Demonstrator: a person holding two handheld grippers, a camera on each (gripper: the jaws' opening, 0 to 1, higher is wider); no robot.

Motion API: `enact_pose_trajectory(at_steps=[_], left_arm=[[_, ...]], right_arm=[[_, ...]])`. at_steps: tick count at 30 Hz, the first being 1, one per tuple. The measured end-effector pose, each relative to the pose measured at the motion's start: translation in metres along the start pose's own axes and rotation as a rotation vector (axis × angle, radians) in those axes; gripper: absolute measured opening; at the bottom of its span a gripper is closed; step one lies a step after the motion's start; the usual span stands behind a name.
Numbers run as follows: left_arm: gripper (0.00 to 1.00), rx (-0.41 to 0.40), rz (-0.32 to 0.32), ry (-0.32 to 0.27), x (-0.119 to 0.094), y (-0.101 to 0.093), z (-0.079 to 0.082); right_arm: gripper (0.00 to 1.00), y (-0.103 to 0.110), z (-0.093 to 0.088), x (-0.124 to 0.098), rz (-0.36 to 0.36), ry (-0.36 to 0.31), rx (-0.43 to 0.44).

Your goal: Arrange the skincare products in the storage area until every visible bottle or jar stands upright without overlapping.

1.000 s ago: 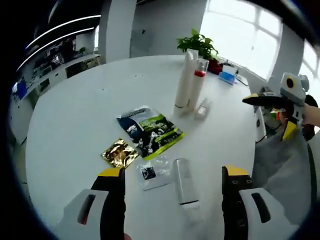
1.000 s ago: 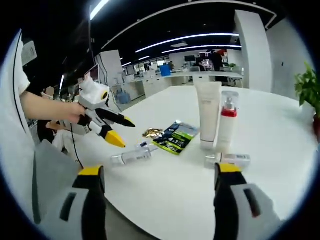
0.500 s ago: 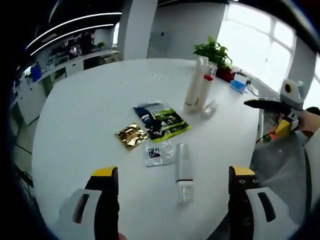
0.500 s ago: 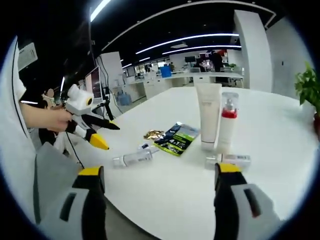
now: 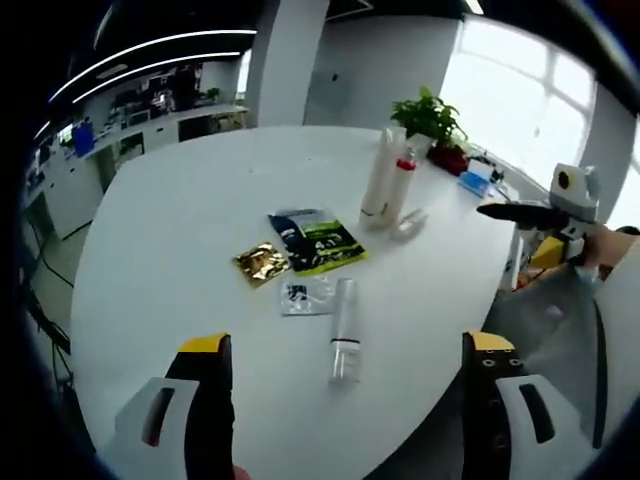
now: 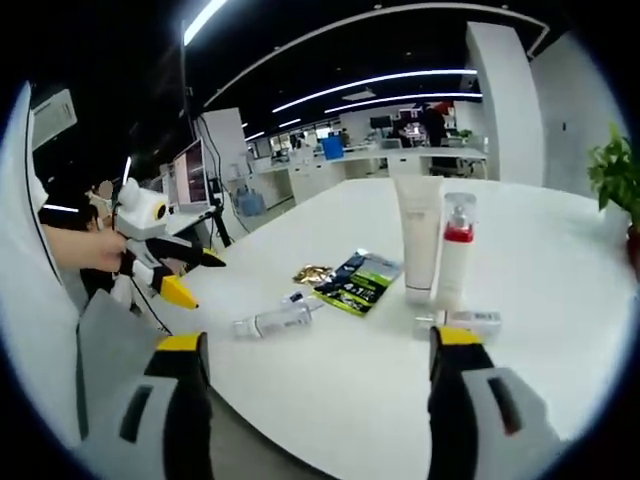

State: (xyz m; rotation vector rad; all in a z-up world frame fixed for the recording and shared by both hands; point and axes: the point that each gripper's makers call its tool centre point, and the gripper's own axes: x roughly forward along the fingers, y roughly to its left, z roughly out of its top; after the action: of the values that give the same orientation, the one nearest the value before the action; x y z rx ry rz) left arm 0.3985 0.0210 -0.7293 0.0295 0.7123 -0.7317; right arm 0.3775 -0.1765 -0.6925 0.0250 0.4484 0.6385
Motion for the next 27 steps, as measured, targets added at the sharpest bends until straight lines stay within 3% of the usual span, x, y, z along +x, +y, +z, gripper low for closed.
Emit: enact_pose_trajectory(at_steps=[14,27], left_arm=[[0.92,-0.011,0.065,-0.026,-0.027,-0.001,-0.013],[0.91,-0.013,0.091,-0.056,-0.035,-0.006,-0.013]], right_arm=[[0.91,0.005,0.002,-0.004,0.005,-0.006,-0.01],[0.92,0.006,0.001,-0.006,0.009,-0.009,-0.015]])
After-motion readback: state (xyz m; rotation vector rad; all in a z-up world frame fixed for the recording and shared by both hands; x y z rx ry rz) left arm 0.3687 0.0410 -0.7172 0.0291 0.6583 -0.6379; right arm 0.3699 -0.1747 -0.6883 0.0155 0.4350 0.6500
